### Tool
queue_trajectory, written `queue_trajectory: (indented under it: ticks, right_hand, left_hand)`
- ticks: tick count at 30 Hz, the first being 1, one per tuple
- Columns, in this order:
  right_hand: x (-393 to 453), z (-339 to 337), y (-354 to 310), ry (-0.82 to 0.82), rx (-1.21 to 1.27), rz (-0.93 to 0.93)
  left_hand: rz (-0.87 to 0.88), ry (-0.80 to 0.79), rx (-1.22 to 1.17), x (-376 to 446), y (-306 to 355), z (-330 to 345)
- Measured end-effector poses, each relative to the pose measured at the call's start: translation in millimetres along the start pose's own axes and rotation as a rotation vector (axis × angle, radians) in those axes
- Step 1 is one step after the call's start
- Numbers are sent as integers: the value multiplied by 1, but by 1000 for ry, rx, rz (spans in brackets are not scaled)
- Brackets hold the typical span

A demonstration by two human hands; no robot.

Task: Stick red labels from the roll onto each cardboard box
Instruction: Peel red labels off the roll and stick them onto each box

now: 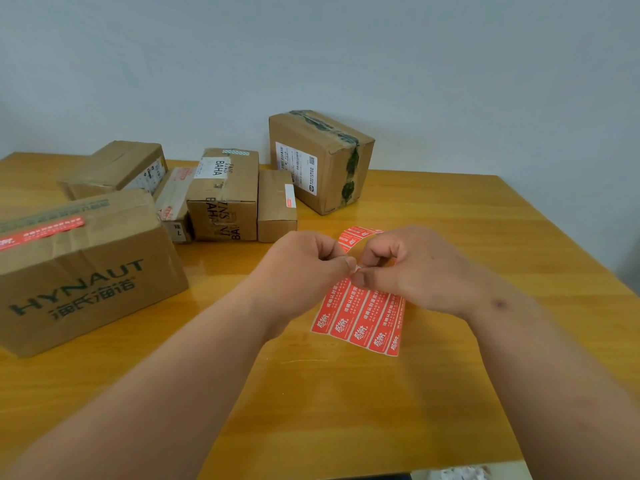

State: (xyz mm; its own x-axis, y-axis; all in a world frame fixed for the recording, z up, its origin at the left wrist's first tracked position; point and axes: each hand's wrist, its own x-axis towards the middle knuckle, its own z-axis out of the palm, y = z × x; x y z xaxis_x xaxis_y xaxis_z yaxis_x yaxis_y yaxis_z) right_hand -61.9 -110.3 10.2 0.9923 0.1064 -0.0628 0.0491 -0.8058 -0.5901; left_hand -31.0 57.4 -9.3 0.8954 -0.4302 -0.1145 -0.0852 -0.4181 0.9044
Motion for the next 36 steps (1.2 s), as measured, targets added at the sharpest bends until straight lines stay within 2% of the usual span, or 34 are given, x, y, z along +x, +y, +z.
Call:
queue_trajectory:
  ticks: [7,15,21,27,36]
  right_hand:
    - [-1,0,0,0,-8,-22]
    - [1,0,2,-34,132,52]
    - [-1,-2,-1,-34,135,49]
    - [-2,-1,0,-21,127,36]
    - [-3,-1,2,-19,182,36]
  left_hand:
    - [-24,-4,2,-1,-1,0]
    - [-14,15,34,0,2,-1]
    - [-2,-11,77,-1,3,-5]
    - [-38,-54,-32,1,1,-2]
    - [-48,-65,-48,3,-1,-1]
